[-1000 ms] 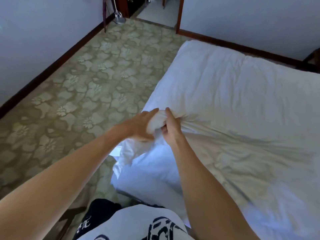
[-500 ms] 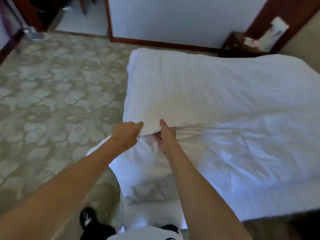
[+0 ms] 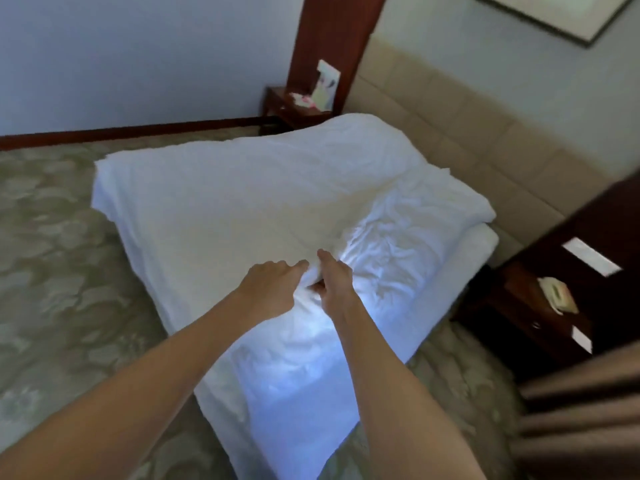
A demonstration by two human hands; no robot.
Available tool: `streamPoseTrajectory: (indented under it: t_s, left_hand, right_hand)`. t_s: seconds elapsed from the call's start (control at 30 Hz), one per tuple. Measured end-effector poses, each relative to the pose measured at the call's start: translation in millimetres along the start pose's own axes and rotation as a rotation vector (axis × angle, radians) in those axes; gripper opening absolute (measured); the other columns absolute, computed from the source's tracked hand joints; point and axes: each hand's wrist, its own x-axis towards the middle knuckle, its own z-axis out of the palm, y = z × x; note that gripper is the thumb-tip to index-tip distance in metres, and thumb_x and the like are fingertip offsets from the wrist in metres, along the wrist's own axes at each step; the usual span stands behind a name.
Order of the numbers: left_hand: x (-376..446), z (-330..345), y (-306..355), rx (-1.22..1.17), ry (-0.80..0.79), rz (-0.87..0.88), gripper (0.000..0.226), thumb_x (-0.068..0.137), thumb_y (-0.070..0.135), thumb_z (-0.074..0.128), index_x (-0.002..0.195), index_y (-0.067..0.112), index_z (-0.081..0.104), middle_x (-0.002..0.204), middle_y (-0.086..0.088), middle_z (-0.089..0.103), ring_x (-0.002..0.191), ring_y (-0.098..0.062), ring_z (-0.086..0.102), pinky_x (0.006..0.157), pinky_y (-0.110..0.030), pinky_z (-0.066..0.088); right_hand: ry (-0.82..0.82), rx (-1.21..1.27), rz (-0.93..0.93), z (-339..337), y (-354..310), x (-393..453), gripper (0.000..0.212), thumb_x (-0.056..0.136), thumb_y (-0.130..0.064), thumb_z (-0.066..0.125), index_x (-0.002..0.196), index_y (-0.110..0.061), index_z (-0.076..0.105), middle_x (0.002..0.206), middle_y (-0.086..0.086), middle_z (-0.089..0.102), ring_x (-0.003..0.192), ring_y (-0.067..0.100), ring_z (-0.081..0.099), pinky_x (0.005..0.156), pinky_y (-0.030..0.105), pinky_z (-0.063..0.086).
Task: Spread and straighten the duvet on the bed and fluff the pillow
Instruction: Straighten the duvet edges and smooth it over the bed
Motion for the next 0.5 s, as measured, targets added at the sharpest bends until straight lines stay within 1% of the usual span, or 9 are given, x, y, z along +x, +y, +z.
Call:
streamPoseTrajectory:
  t_s: [0.03, 0.1, 0.17, 0.27, 0.33, 0.4, 0.43, 0.5]
  left_hand:
    - [-0.9, -1.1, 5.8, -0.042, -0.026, 0.034, 0.058, 0.083, 0.002, 0.045, 0.137, 0.023, 0.037, 0.103, -0.008, 0.064, 0.092, -0.033, 0.063, 0.068, -0.035, 0.043]
    - [-4.5, -1.4, 11.3, -0.101, -0.062, 0.082, 0.060, 0.082, 0.001, 0.043, 0.137, 0.024, 0.036, 0.101, -0.009, 0.063, 0.089, -0.033, 0.062, 0.065, -0.035, 0.041]
    - [-9.1, -2.7, 7.0, -0.119, -0.082, 0.102, 0.059, 0.082, 0.001, 0.042, 0.136, 0.024, 0.038, 0.100, -0.008, 0.063, 0.085, -0.032, 0.060, 0.064, -0.034, 0.040]
    - [-15.4, -6.0, -14.2, -0.128, -0.108, 0.094, 0.052, 0.082, 0.001, 0.042, 0.130, 0.019, 0.044, 0.097, -0.008, 0.062, 0.085, -0.032, 0.060, 0.064, -0.034, 0.039]
    - [-17.3, -8.7, -34.6, -0.136, -0.136, 0.070, 0.040, 0.082, 0.000, 0.041, 0.119, 0.013, 0.048, 0.087, -0.006, 0.056, 0.080, -0.031, 0.058, 0.062, -0.035, 0.039]
    - [-16.2, -10.4, -57.6, -0.143, -0.168, 0.035, 0.033, 0.082, 0.000, 0.041, 0.113, 0.010, 0.049, 0.079, -0.003, 0.049, 0.076, -0.028, 0.053, 0.060, -0.034, 0.038]
    - [-14.9, -10.5, -69.8, -0.148, -0.188, 0.015, 0.034, 0.083, 0.001, 0.042, 0.114, 0.010, 0.049, 0.078, -0.002, 0.046, 0.075, -0.027, 0.052, 0.060, -0.032, 0.037]
    - [-11.3, -10.2, -94.2, -0.161, -0.246, -0.025, 0.041, 0.084, 0.003, 0.042, 0.124, 0.013, 0.046, 0.082, -0.002, 0.047, 0.077, -0.026, 0.052, 0.062, -0.032, 0.039]
  right_hand:
    - [0.029, 0.004, -0.004, -5.6, -0.9, -5.8, 0.033, 0.086, -0.021, 0.069, 0.113, -0.006, 0.057, 0.096, 0.016, 0.065, 0.076, 0.028, 0.065, 0.050, 0.027, 0.052]
    - [0.072, -0.002, -0.005, -12.6, 1.4, -14.0, 0.028, 0.083, -0.018, 0.073, 0.102, -0.009, 0.055, 0.088, 0.014, 0.063, 0.070, 0.027, 0.063, 0.049, 0.027, 0.049]
    - [0.080, 0.000, -0.007, -12.8, 5.7, -19.9, 0.021, 0.082, -0.013, 0.072, 0.090, -0.010, 0.053, 0.079, 0.012, 0.061, 0.066, 0.026, 0.061, 0.050, 0.028, 0.048]
    - [0.057, -0.044, -0.035, 0.3, 13.2, -23.3, 0.018, 0.085, -0.009, 0.067, 0.082, -0.010, 0.049, 0.067, 0.009, 0.054, 0.054, 0.020, 0.054, 0.046, 0.024, 0.043]
    - [0.024, -0.091, -0.046, 20.4, 18.0, -24.1, 0.019, 0.086, -0.008, 0.064, 0.080, -0.011, 0.046, 0.062, 0.006, 0.047, 0.047, 0.017, 0.045, 0.046, 0.024, 0.039]
    - [-0.012, -0.116, -0.045, 43.6, 23.0, -19.2, 0.019, 0.086, -0.006, 0.062, 0.082, -0.011, 0.044, 0.061, 0.005, 0.044, 0.043, 0.014, 0.042, 0.044, 0.023, 0.038]
    - [-0.026, -0.128, -0.040, 55.6, 25.9, -15.6, 0.018, 0.085, -0.005, 0.061, 0.084, -0.011, 0.043, 0.060, 0.005, 0.042, 0.040, 0.013, 0.040, 0.041, 0.021, 0.035]
    - [-0.048, -0.158, -0.024, 78.3, 33.5, -5.7, 0.019, 0.084, -0.005, 0.060, 0.086, -0.011, 0.042, 0.058, 0.004, 0.039, 0.037, 0.013, 0.035, 0.039, 0.021, 0.029]
